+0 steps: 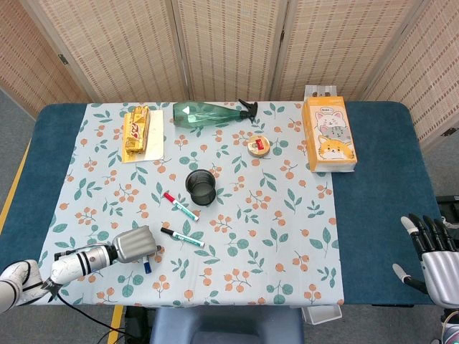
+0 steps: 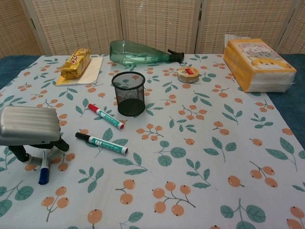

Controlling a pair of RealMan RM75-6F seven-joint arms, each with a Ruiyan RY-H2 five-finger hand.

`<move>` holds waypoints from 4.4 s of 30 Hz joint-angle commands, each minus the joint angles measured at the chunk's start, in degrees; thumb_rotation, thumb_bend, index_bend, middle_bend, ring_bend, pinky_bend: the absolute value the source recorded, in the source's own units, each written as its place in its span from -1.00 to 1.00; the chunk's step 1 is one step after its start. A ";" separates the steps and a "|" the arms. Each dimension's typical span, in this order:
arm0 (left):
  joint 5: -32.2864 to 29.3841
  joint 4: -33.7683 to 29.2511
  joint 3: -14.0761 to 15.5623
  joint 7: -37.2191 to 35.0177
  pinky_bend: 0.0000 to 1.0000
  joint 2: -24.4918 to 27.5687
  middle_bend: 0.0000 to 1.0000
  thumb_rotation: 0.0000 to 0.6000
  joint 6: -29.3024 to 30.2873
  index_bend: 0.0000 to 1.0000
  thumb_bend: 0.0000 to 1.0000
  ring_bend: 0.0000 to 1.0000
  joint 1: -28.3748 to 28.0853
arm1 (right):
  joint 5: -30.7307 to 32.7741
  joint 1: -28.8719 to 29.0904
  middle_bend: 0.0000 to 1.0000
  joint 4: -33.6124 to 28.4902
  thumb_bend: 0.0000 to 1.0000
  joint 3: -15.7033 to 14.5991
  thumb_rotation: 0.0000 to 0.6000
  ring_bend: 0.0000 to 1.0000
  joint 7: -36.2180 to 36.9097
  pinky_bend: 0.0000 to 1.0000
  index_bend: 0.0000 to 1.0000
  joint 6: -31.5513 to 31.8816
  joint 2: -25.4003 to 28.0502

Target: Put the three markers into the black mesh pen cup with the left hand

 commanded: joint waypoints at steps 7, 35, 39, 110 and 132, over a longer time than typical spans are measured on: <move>-4.95 -9.30 -3.32 0.44 1.00 7.66 1.00 1.00 3.24 0.29 -0.30 1.00 0.68 | 0.08 -0.08 -0.89 0.28 -0.60 0.23 1.00 -0.95 0.92 -1.00 -0.89 0.25 0.19; -47.14 -24.98 -31.53 -35.16 1.00 3.34 1.00 1.00 -5.12 0.27 -0.29 1.00 -1.82 | 1.98 2.00 -0.89 0.08 -0.60 0.55 1.00 -0.95 2.06 -1.00 -0.89 -4.19 0.83; -49.39 -22.41 -33.50 -34.72 1.00 -1.27 1.00 1.00 -6.40 0.27 -0.30 1.00 -3.08 | 1.29 2.10 -0.89 0.29 -0.60 0.14 1.00 -0.95 2.86 -1.00 -0.89 -4.33 1.10; -34.05 -36.70 -18.05 15.06 1.00 5.21 1.00 1.00 -8.42 -0.04 -0.43 1.00 8.92 | -1.12 2.50 -0.89 0.78 -0.60 -1.30 1.00 -0.95 3.33 -1.00 -0.89 -4.20 1.45; -38.49 -25.72 -19.77 15.27 1.00 -3.17 1.00 1.00 -15.31 -0.04 -0.24 1.00 3.58 | -2.10 1.88 -0.89 1.30 -0.60 -1.49 1.00 -0.95 4.36 -1.00 -0.89 -2.27 1.61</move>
